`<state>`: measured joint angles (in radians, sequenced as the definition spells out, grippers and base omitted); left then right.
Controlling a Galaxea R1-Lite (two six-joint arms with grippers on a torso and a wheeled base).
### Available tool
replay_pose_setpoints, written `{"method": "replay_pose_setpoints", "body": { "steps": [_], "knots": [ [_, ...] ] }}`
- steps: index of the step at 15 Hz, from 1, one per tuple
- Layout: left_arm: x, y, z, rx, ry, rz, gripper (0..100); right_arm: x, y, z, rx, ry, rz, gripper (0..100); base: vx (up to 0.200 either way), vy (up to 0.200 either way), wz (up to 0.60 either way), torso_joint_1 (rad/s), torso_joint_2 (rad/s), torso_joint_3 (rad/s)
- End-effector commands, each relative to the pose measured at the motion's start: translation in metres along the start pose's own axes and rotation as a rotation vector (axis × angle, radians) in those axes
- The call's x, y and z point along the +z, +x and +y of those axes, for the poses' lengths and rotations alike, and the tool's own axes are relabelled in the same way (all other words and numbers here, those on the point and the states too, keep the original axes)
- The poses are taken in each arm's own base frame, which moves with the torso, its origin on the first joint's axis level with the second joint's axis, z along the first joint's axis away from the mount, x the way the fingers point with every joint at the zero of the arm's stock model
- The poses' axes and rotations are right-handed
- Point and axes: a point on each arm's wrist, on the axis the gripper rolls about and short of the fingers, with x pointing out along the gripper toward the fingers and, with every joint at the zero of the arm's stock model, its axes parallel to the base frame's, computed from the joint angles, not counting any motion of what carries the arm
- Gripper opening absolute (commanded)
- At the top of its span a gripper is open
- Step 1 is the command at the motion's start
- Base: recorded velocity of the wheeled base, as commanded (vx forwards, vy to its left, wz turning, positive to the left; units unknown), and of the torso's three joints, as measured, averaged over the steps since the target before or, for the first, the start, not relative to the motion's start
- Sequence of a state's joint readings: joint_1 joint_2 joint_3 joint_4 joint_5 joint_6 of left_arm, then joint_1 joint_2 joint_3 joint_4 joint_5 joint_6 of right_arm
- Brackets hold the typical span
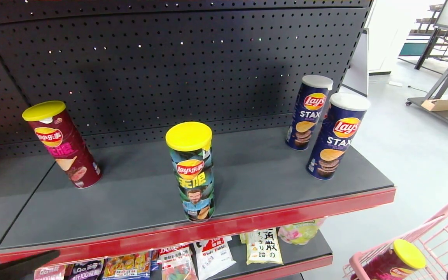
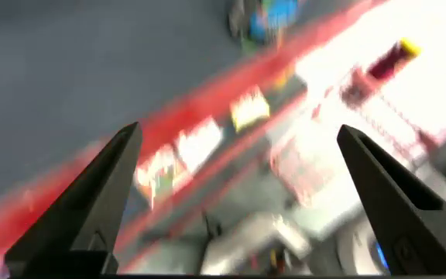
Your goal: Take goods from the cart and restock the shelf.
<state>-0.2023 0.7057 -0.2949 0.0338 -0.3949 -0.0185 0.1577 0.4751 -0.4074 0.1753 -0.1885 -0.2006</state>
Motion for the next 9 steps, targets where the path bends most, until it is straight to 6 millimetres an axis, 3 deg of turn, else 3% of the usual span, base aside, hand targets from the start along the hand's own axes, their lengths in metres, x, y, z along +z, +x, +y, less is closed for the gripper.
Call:
{"method": "replay_pose_setpoints", "body": {
  "steps": [1,3,5,9],
  "knots": [
    [0.011,-0.06,-0.024,0.183,0.129,-0.146,100,0.003,-0.002,-0.001,0.015,-0.002,-0.024,0,0.0,0.0,0.0,0.0,0.0,0.0],
    [0.005,-0.07,-0.027,0.382,0.146,-0.122,100,0.005,-0.005,-0.001,0.037,0.001,-0.046,0,0.0,0.0,0.0,0.0,0.0,0.0],
    [-0.014,-0.067,-0.027,0.358,0.169,-0.168,100,0.006,-0.005,-0.001,0.057,0.001,-0.056,0,0.0,0.0,0.0,0.0,0.0,0.0],
    [-0.027,-0.064,-0.026,0.346,0.161,-0.193,100,0.004,-0.005,0.0,0.064,0.0,-0.053,0,0.0,0.0,0.6,0.0,0.0,0.007]
  ]
}}
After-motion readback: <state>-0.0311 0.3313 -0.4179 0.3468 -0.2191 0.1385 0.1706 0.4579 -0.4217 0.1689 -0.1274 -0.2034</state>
